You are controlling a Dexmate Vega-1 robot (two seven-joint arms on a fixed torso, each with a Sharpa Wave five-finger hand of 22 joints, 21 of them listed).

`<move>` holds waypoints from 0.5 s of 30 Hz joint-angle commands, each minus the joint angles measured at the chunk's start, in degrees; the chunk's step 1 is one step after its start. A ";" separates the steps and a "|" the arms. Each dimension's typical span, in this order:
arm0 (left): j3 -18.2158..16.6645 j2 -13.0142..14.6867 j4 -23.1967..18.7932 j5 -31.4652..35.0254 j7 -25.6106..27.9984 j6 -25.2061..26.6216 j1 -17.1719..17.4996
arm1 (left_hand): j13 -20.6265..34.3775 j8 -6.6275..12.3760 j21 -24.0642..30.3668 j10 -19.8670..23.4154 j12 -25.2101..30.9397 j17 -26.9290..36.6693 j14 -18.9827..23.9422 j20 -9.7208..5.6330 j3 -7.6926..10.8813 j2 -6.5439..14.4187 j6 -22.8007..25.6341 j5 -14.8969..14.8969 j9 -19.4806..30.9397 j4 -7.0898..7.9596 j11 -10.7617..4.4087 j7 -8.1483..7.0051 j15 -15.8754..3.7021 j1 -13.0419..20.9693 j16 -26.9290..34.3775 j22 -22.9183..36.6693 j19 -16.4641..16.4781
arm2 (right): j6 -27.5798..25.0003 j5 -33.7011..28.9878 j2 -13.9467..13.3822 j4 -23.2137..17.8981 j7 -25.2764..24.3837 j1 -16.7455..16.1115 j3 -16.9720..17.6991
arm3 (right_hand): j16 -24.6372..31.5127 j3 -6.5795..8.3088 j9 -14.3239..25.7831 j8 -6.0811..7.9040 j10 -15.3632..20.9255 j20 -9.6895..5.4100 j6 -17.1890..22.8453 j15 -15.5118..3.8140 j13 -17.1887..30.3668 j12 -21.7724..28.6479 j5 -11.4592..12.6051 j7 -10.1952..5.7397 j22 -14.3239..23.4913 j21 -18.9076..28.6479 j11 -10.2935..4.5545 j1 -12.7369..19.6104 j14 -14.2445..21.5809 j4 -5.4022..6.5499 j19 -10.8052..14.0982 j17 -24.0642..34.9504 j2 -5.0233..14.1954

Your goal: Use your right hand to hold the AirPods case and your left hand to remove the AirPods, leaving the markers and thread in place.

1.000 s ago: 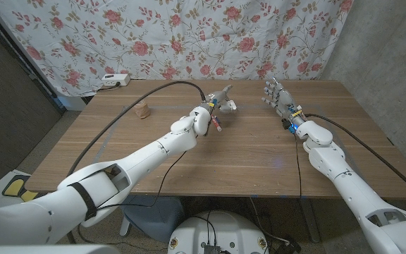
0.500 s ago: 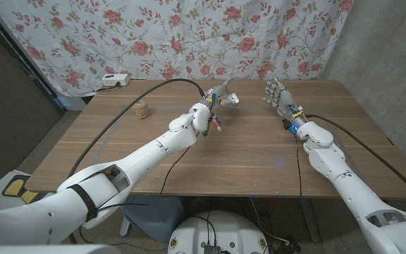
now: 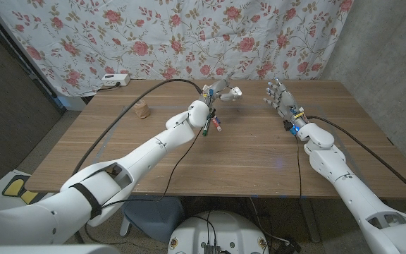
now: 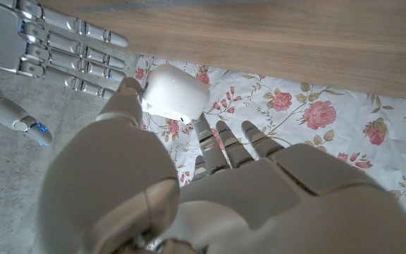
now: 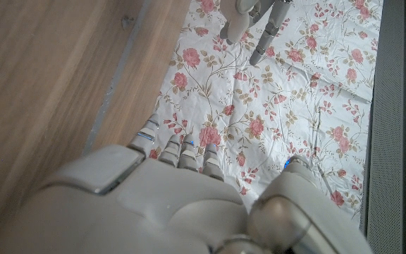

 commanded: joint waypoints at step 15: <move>-3.03 -0.99 3.99 -11.55 -0.74 -9.27 -0.53 | 0.15 -0.05 -0.20 3.94 0.26 0.20 -0.39 0.28 -0.41 0.81 -0.08 0.32 0.29 -0.09 -4.41 0.60 0.68 0.67 -0.23 0.17 0.10 | 0.48 0.63 0.65 0.56 0.62 -0.12 0.00 | 0.18 0.15 0.21 0.07 0.13 0.45 0.00 0.07 0.08 0.14 -0.15 -0.04 0.10 0.08 0.43 0.23 -0.22 -0.59 -0.04 0.04 0.41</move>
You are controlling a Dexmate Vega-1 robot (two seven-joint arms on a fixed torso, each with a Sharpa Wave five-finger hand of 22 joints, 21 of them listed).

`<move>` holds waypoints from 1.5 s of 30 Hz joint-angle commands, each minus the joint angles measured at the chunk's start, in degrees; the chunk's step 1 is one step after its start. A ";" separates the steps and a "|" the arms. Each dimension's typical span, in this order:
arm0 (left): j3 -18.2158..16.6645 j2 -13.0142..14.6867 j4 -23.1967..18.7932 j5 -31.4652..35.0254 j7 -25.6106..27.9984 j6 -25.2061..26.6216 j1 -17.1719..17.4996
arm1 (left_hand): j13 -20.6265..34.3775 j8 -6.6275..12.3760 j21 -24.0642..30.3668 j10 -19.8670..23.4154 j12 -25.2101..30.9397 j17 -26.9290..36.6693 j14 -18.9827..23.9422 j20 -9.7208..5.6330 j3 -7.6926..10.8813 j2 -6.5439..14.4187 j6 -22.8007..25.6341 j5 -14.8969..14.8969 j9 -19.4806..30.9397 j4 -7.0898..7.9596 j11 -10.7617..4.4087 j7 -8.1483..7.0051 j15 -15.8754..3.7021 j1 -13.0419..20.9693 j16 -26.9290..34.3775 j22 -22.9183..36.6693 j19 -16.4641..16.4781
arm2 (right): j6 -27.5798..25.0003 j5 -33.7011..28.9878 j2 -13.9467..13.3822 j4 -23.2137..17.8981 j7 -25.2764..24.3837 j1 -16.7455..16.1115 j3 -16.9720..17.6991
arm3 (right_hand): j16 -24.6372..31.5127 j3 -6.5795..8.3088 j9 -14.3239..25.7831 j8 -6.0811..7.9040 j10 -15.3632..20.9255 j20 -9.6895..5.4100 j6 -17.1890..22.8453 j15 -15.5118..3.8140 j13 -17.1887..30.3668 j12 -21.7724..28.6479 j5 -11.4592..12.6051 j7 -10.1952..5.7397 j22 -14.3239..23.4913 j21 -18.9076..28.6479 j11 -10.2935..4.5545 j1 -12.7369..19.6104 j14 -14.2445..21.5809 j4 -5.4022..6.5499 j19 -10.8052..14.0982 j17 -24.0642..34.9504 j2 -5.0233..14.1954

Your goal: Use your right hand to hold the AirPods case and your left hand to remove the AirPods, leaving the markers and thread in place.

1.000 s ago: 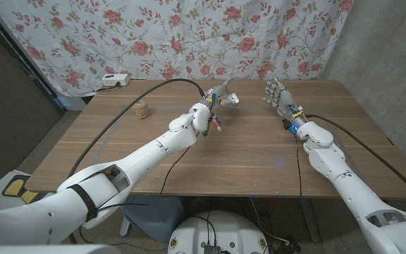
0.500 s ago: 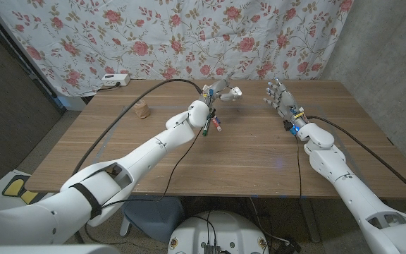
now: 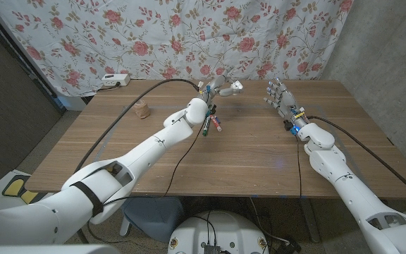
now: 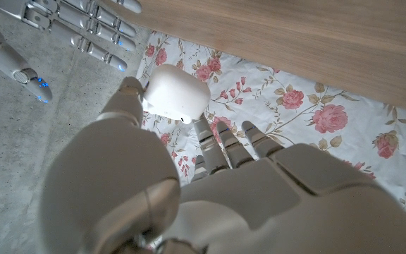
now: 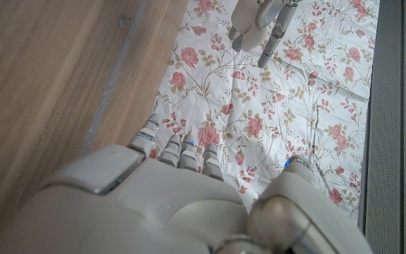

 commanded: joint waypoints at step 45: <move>-3.38 -0.46 4.38 -16.05 -3.56 -9.96 -0.47 | 0.48 -0.22 -0.28 3.12 0.00 0.20 -0.75 0.66 -0.71 1.28 -0.41 0.22 0.31 0.26 -4.16 1.40 0.91 0.78 -0.25 0.18 -0.28 | -1.60 -1.39 -1.01 -9.53 -4.87 -6.31 -1.47 | 0.17 0.99 0.23 0.02 1.34 1.05 -0.30 -0.10 0.28 0.60 -0.15 0.15 0.13 -0.01 -2.04 1.48 -0.45 -0.83 -0.36 0.07 1.56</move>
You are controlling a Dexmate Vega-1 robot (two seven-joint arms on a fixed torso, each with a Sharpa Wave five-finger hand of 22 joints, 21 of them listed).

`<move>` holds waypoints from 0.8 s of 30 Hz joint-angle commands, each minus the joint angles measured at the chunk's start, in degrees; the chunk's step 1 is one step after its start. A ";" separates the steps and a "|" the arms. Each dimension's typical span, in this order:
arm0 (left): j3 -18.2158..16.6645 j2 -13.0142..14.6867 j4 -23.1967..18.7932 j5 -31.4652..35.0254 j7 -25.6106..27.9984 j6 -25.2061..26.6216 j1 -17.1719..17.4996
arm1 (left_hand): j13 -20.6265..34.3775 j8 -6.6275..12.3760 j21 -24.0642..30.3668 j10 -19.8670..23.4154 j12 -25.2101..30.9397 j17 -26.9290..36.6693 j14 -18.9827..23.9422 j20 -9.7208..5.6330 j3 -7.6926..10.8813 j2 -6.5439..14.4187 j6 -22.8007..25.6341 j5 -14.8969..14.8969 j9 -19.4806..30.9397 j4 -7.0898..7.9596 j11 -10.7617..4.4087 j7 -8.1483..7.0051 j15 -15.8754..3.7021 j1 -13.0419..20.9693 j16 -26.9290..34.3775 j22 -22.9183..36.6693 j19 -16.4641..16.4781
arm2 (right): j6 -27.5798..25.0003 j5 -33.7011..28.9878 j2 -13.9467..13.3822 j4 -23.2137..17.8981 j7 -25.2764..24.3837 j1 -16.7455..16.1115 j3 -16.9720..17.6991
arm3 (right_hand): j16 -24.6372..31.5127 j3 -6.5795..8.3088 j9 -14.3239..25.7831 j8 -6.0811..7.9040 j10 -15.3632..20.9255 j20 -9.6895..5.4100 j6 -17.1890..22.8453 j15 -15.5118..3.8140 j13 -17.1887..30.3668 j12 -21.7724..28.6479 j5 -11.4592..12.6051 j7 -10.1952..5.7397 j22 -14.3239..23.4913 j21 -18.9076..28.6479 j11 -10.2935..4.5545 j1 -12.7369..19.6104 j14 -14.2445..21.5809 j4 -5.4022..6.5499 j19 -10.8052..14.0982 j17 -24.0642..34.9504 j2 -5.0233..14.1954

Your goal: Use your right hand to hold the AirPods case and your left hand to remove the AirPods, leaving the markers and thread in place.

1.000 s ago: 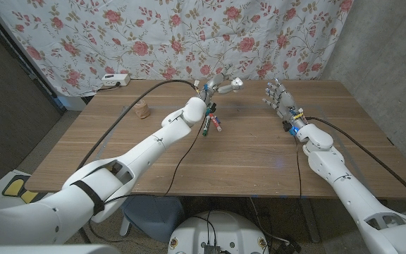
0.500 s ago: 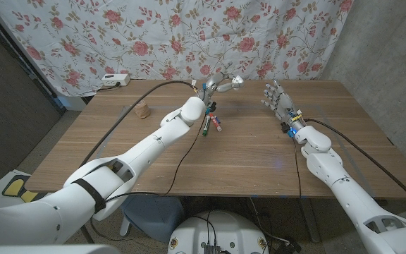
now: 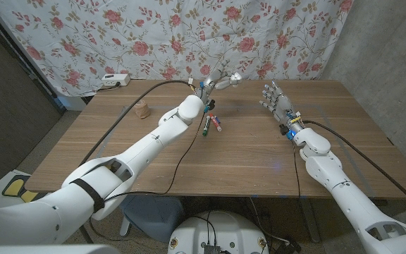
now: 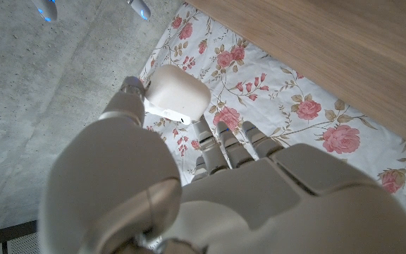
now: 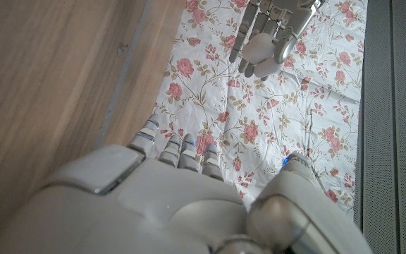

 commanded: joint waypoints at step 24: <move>-1.66 -0.38 -0.19 -7.14 -2.36 -2.91 1.32 | 0.52 -0.17 -0.04 3.52 0.05 0.20 -0.41 0.52 -0.44 0.75 0.02 0.26 0.31 -0.03 -3.66 0.67 0.46 0.34 -0.22 0.18 -0.27 | -2.87 -5.86 -5.06 -13.89 -10.35 -5.46 -3.71 | 0.38 2.77 0.23 0.10 2.11 1.22 -0.89 -0.59 0.49 1.06 -0.13 0.12 0.14 -0.04 -1.54 4.18 -0.61 -2.02 -0.43 0.18 2.83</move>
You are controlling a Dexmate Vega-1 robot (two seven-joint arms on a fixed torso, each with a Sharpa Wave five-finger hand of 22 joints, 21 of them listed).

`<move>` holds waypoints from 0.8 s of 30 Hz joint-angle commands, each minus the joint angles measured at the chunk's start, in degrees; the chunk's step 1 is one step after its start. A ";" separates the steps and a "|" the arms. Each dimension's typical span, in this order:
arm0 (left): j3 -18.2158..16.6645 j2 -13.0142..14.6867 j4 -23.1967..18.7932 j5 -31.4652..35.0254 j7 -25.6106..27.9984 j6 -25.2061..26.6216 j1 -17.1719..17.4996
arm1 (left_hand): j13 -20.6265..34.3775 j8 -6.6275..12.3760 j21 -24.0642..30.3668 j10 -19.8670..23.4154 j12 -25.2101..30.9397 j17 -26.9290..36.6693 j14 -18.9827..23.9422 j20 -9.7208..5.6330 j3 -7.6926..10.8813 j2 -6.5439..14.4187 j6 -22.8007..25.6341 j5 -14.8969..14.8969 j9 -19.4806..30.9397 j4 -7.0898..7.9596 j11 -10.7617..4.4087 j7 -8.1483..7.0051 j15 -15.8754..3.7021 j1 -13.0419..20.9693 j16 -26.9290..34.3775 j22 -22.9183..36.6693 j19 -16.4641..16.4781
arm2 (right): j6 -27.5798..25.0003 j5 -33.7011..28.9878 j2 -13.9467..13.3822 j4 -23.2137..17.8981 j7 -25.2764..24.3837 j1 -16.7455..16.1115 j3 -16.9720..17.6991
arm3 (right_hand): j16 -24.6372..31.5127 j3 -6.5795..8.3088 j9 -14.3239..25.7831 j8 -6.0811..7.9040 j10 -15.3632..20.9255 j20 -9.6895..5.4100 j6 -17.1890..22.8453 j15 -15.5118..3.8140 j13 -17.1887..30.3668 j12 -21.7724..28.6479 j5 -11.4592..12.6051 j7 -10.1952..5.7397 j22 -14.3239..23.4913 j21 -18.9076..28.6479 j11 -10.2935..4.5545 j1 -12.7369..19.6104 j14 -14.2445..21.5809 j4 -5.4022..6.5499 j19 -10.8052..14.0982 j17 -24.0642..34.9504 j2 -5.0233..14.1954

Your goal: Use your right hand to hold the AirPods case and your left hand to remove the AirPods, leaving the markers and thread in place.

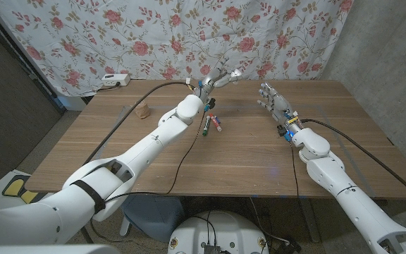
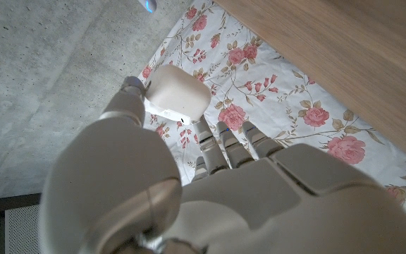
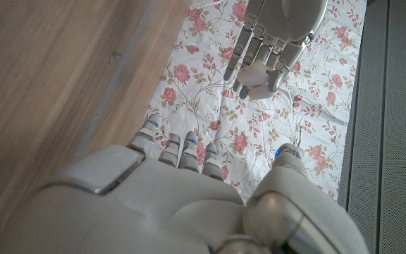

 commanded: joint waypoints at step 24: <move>-1.80 -1.26 -1.11 -5.57 0.99 0.42 2.09 | 0.45 0.28 0.17 4.94 0.72 0.17 0.97 0.21 -1.36 0.30 1.61 0.09 0.29 0.36 -3.59 0.29 0.04 -0.50 0.18 0.19 0.69 | 2.60 -12.46 -2.42 -5.08 -15.95 -2.11 -5.03 | 1.36 4.88 0.27 -0.24 3.57 -1.81 -6.72 -3.37 0.86 0.91 0.60 -3.97 0.08 0.42 -2.57 10.18 1.87 -2.56 1.71 0.06 1.53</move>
